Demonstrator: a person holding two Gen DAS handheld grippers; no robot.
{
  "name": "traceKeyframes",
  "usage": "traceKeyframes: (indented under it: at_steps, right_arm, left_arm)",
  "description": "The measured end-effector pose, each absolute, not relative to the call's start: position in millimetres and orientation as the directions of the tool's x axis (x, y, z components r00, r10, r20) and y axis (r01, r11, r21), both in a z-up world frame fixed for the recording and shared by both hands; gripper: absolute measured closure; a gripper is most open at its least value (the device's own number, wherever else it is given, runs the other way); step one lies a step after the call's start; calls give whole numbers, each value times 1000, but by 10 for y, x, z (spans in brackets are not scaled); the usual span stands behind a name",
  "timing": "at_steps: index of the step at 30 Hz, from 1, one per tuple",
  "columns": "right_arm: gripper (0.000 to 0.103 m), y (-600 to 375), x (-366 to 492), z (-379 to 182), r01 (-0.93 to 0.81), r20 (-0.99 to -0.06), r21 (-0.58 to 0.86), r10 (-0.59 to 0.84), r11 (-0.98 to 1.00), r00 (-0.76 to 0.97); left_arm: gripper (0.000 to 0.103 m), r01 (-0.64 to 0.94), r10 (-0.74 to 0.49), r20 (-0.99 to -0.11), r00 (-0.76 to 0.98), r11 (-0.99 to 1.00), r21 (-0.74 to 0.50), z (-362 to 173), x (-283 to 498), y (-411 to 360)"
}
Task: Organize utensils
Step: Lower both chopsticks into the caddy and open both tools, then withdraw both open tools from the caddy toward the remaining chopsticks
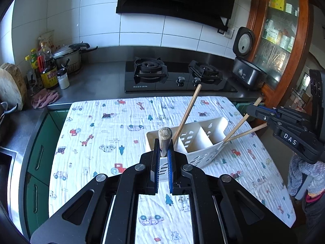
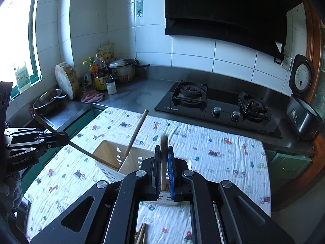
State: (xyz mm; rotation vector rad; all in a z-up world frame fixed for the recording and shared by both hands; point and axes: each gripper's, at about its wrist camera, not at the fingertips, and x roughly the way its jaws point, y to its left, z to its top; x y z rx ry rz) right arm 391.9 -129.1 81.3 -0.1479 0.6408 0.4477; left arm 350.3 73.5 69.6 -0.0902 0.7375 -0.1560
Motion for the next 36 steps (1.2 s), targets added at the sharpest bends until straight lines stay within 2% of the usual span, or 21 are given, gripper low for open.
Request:
traceKeyframes:
  at_steps: [4,9,11,15,18,19,20,23,26,31,36]
  right_arm:
    - [95,-1302,3928,780,-446,-610,8,358,895,707]
    - [75,-1352,3881,832,-434,-596,0,349,901,723]
    - [72,-1381,3840,872,-433,-586,-4,348,902,732]
    - [62,-1447,3720,977,-429,-562,-14,347,903,751]
    - [52,-1505,3591,1061,-425,-542,-18,348,905,765]
    - [46,-1532,3535,1092,-421,-532,-23,346,907,773]
    - [43,-1559,3481,1117,-417,-522,-27,343,908,781]
    - [36,-1650,3322,1165,-414,-507,-34,342,910,791]
    - [25,-1767,3118,1179,-411,-488,-30,345,911,802]
    - [12,-1963,2772,1076,-404,-467,4,359,915,808]
    - [9,-2060,2489,799,-415,-499,18,368,909,785]
  left_arm:
    - [96,111,-175,-662,729,984,-138,671,3510,720]
    - [92,120,-182,-633,753,983,-140,735,3455,702]
    - [82,119,-182,-616,766,983,-143,787,3403,702]
    - [75,121,-187,-586,788,981,-150,885,3262,701]
    - [65,123,-191,-571,799,980,-155,941,3130,698]
    - [55,121,-187,-567,802,981,-152,955,3082,688]
    - [49,117,-181,-561,808,982,-148,968,3028,679]
    - [46,128,-195,-542,817,979,-159,984,2830,665]
    - [33,133,-200,-524,828,978,-162,964,2609,642]
    - [23,135,-198,-513,835,978,-158,814,2266,604]
    - [19,124,-175,-533,828,984,-131,575,1996,554]
